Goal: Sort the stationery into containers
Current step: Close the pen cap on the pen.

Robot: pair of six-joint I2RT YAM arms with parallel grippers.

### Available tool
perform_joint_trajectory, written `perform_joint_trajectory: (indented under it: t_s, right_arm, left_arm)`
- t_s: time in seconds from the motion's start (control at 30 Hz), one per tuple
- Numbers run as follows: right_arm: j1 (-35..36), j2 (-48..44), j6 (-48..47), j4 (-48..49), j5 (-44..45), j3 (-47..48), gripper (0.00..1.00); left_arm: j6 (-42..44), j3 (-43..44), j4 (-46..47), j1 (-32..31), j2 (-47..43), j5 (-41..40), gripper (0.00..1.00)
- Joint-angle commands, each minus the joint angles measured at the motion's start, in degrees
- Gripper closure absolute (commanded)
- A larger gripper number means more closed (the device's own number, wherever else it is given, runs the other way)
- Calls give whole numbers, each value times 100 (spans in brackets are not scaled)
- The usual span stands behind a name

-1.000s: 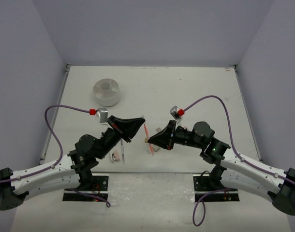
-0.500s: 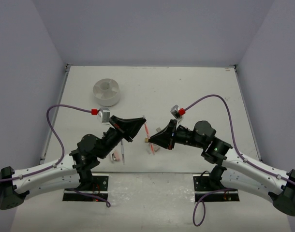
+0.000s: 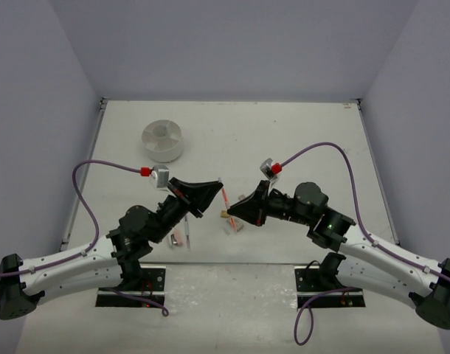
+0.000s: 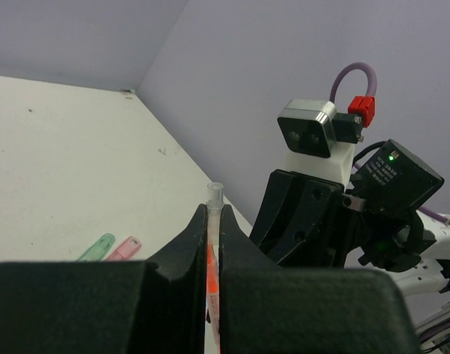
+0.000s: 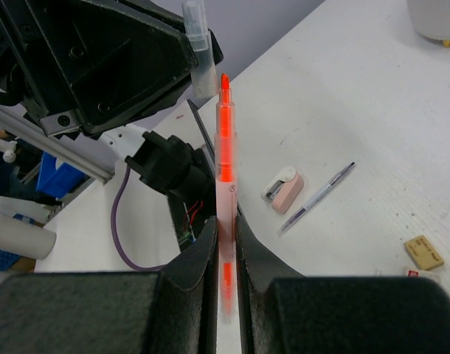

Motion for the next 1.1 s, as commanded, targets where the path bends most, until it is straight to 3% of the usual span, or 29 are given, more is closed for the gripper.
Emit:
perform_joint_trajectory:
  t_s: [0.0, 1.07]
  right_arm:
    - [24, 33, -59, 100, -30, 257, 100]
    - [16, 262, 38, 90, -345, 486, 100]
  left_arm:
    - [-7, -4, 59, 13, -194, -351, 100]
    - [36, 75, 47, 13, -192, -566, 100]
